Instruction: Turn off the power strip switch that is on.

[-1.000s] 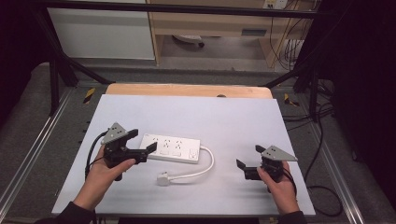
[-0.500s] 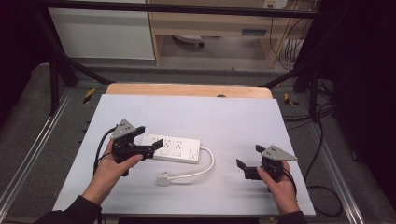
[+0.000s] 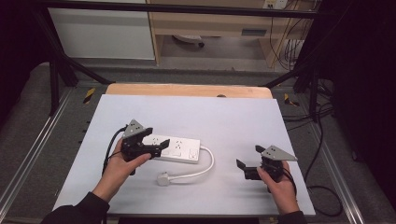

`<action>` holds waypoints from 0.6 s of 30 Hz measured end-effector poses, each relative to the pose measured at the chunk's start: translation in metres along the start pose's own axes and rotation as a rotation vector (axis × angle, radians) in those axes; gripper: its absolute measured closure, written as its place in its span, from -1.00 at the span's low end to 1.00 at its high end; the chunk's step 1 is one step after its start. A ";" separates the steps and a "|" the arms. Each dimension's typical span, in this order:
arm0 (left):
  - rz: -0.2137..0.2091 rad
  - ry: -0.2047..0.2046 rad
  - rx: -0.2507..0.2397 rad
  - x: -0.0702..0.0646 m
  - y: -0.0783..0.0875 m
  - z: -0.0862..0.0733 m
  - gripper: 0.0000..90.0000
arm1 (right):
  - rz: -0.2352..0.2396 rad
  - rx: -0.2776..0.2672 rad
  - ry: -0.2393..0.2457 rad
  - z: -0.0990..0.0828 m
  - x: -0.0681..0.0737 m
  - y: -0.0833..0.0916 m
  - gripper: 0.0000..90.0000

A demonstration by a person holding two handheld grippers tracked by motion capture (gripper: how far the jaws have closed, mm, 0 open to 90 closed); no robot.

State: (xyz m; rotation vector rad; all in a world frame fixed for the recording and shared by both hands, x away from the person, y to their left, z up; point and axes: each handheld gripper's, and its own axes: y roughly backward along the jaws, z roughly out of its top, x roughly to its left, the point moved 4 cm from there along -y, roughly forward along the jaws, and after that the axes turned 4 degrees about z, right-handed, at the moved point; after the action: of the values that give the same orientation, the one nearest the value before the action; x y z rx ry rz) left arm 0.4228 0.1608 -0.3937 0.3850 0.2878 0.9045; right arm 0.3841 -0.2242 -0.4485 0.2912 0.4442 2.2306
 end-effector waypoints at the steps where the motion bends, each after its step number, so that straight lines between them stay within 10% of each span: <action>1: 0.001 0.003 0.002 0.001 -0.001 0.000 -0.61 | 0.000 0.001 -0.001 0.000 0.000 0.000 -0.91; 18: 0.032 0.037 0.023 0.018 -0.006 -0.005 -0.19 | 0.000 0.003 0.000 0.000 0.000 0.001 -0.91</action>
State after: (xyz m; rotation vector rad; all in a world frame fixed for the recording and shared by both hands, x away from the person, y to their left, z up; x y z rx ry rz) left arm 0.4357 0.1732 -0.4021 0.3957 0.3270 0.9415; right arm 0.3839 -0.2249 -0.4485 0.2932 0.4474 2.2296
